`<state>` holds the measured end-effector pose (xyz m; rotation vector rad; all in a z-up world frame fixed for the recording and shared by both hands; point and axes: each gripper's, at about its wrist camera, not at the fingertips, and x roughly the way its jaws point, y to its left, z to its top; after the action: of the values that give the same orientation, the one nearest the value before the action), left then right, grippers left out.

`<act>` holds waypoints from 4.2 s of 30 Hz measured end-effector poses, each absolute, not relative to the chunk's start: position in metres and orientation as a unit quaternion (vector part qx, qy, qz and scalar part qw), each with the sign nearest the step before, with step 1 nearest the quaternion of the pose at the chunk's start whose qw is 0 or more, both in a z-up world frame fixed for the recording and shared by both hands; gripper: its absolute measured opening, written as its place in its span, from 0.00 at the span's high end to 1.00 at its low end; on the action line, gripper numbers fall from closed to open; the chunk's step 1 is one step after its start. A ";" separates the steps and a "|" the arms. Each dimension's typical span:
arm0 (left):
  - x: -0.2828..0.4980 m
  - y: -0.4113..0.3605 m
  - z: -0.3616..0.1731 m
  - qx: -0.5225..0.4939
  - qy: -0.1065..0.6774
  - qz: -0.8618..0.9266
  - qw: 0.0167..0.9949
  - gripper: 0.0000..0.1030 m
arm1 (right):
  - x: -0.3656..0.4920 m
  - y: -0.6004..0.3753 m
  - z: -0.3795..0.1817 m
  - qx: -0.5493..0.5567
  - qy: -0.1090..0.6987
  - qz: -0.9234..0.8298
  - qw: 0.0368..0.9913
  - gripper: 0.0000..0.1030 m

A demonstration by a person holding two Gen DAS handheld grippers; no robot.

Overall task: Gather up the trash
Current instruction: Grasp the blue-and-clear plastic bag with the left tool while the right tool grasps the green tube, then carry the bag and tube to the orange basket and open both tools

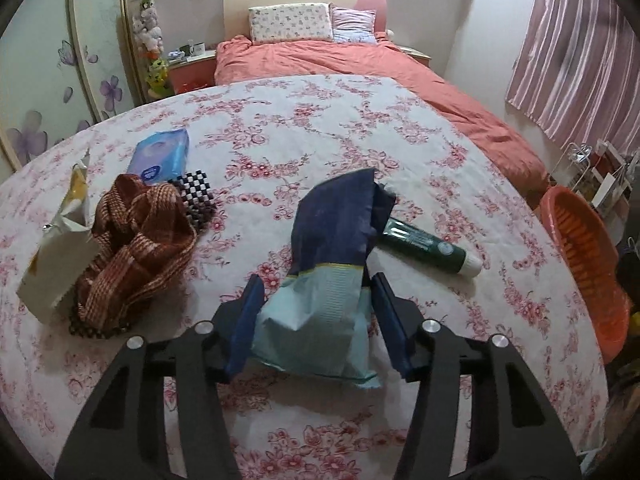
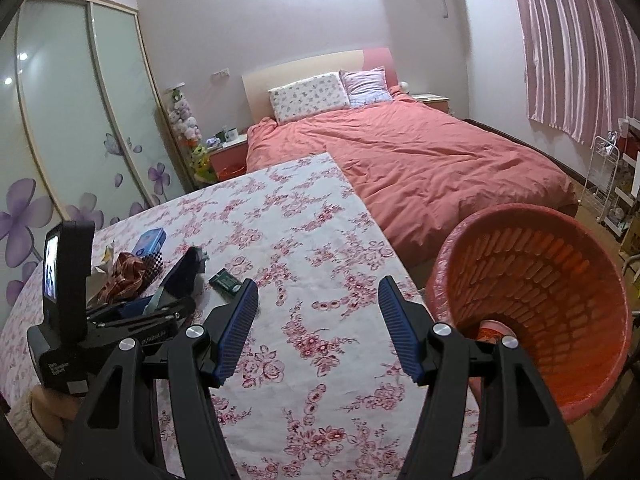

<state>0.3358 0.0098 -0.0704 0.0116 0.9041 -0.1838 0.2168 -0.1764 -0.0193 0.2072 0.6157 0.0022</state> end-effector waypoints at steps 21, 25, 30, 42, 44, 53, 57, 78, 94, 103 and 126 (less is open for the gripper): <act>0.298 0.064 -0.005 -0.030 0.363 -0.076 0.928 0.48 | 0.294 -0.108 -0.056 0.057 0.403 0.094 0.909 0.47; 0.296 0.077 -0.005 -0.035 0.366 -0.063 0.928 0.48 | 0.307 -0.099 -0.064 0.049 0.421 0.094 0.901 0.52; 0.294 0.091 -0.008 -0.043 0.369 -0.054 0.927 0.48 | 0.301 -0.093 -0.066 0.052 0.439 0.117 0.889 0.74; 0.294 0.095 -0.013 -0.053 0.376 -0.056 0.924 0.48 | 0.299 -0.078 -0.066 0.010 0.433 0.094 0.897 0.80; 0.292 0.094 -0.012 -0.054 0.375 -0.057 0.924 0.48 | 0.299 -0.079 -0.066 0.006 0.433 0.094 0.897 0.82; 0.285 0.084 -0.005 -0.053 0.369 -0.066 0.926 0.48 | 0.275 -0.099 -0.041 0.035 0.386 0.088 0.917 0.83; 0.282 0.074 -0.003 -0.051 0.367 -0.073 0.926 0.48 | 0.265 -0.111 -0.031 0.045 0.369 0.082 0.925 0.83; 0.278 0.052 -0.009 -0.045 0.376 -0.093 0.921 0.48 | 0.273 -0.119 -0.070 0.043 0.439 0.069 0.895 0.78; 0.266 0.031 -0.006 -0.048 0.374 -0.117 0.919 0.48 | 0.228 -0.158 -0.030 0.083 0.357 0.046 0.929 0.82; 0.256 -0.012 0.003 -0.045 0.368 -0.160 0.915 0.48 | 0.180 -0.214 0.010 0.117 0.261 -0.023 0.958 0.82; 0.253 -0.180 0.010 -0.004 0.359 -0.298 0.884 0.48 | 0.143 -0.318 0.013 0.153 0.166 -0.156 0.962 0.81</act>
<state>0.2532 -0.1799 0.0101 -0.0081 0.7468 -0.6204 0.1435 -0.3183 0.0126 0.3096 0.3366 -0.3165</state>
